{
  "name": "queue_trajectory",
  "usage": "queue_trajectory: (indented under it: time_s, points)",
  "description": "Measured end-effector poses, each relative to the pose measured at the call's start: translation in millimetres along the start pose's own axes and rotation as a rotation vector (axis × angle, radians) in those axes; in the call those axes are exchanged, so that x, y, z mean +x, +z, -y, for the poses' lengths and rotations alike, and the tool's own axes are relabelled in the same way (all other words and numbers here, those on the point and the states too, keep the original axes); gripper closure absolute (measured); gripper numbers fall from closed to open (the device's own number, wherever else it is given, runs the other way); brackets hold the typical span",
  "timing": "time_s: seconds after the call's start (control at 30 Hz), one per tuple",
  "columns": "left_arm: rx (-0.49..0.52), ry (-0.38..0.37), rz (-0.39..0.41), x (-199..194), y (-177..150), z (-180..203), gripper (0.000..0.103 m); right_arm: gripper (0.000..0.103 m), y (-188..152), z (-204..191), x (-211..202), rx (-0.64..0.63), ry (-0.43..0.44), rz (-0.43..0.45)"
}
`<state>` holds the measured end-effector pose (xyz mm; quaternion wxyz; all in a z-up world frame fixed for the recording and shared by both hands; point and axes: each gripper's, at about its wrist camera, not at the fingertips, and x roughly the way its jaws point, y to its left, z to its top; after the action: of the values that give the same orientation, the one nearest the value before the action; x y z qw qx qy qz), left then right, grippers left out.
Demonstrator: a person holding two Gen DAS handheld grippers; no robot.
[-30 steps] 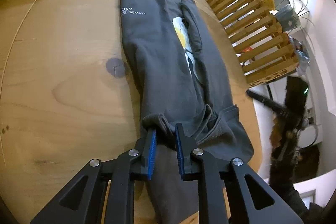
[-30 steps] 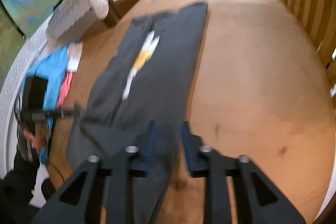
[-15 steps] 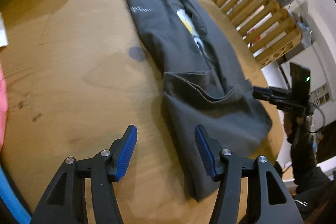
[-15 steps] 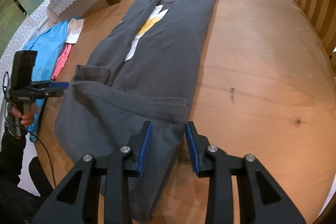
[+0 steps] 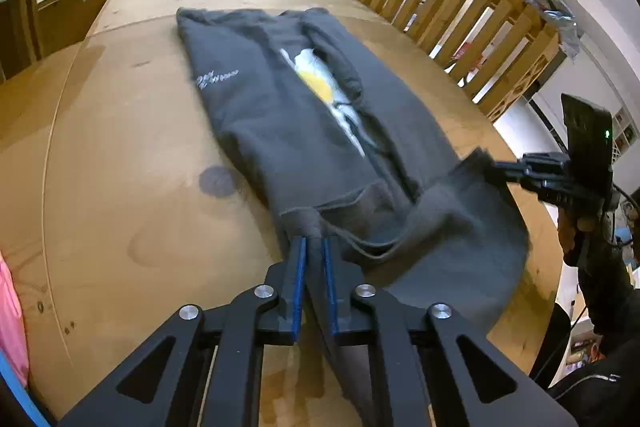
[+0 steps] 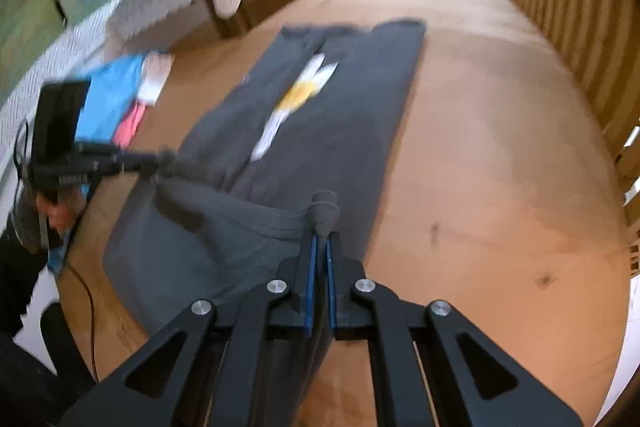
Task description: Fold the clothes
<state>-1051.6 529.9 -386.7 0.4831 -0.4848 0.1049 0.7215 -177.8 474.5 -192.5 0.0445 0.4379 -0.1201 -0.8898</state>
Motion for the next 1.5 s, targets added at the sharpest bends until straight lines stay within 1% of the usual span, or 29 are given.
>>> queue_trajectory:
  time_s: [0.1,0.17,0.2,0.3,0.37,0.4,0.47,0.53,0.67,0.73,0.8,0.87,0.9,0.93,0.97,1.03,1.13,1.2,1.23,1.27,1.3,1.33,1.37,1.4,1.43,1.5]
  points:
    - [-0.003,0.022,-0.020,10,5,-4,0.095,0.098,5,4,-4,0.012,0.002,0.043]
    - [-0.006,0.037,-0.033,17,7,-6,0.096,0.098,1,10,14,0.024,-0.014,-0.014]
    - [-0.007,0.037,-0.039,18,7,-8,0.095,0.098,-3,11,23,0.030,0.003,-0.051]
    - [0.002,0.049,-0.025,9,8,-7,0.085,0.094,-8,13,24,0.051,0.045,-0.053]
    - [0.030,0.061,0.005,-4,10,-1,0.074,0.090,-6,14,21,0.063,0.062,-0.042]
    - [0.063,0.054,0.010,-8,12,5,0.073,0.089,-5,14,20,0.070,0.071,-0.037]
    - [0.172,0.030,-0.009,-9,13,25,0.068,0.088,-3,14,18,0.077,0.082,-0.034]
    - [0.294,0.015,-0.041,-2,16,48,0.067,0.088,-4,10,21,0.060,0.083,-0.045]
    - [0.428,0.052,-0.091,15,24,71,0.067,0.088,-9,10,23,0.050,0.087,-0.050]
    - [0.466,0.053,-0.124,25,25,74,0.067,0.088,-9,11,23,0.053,0.093,-0.042]
    - [0.504,0.067,-0.148,33,26,77,0.072,0.088,-9,11,23,0.048,0.091,-0.035]
    - [0.516,0.076,-0.159,34,23,77,0.101,0.088,-9,11,23,0.045,0.084,-0.031]
    - [0.523,0.080,-0.164,35,22,77,0.100,0.088,-9,11,23,0.045,0.079,-0.029]
    - [0.528,0.085,-0.169,35,21,77,0.100,0.092,-9,12,23,0.046,0.074,-0.028]
    - [0.522,0.091,-0.157,33,22,77,0.100,0.095,-9,12,23,0.047,0.069,-0.026]
    - [0.510,0.103,-0.133,27,23,75,0.101,0.096,-8,13,23,0.048,0.059,-0.023]
    - [0.515,0.132,-0.059,11,27,78,0.100,0.096,-8,14,23,0.050,0.043,-0.019]
    - [0.519,0.155,-0.068,19,30,73,0.090,0.096,-7,15,23,0.051,0.033,-0.016]
    - [0.504,0.180,-0.105,29,31,68,0.081,0.096,-7,16,23,0.052,0.028,-0.014]
    - [0.486,0.210,-0.125,33,31,62,0.077,0.093,-7,16,24,0.053,0.023,-0.013]
    - [0.468,0.238,-0.143,37,31,56,0.077,0.090,-7,17,24,0.053,0.018,-0.011]
    - [0.457,0.249,-0.119,30,31,52,0.076,0.084,-6,17,24,0.054,0.013,-0.009]
    - [0.442,0.261,-0.083,18,30,48,0.077,0.079,-5,19,17,0.065,-0.001,0.017]
    - [0.427,0.272,-0.048,6,28,45,0.076,0.079,-4,19,10,0.072,-0.004,0.045]
    - [0.417,0.265,-0.028,-7,25,43,0.073,0.079,-3,20,3,0.079,-0.006,0.072]
    - [0.395,0.248,0.010,-31,18,40,0.073,0.079,0,13,-5,0.057,0.002,0.092]
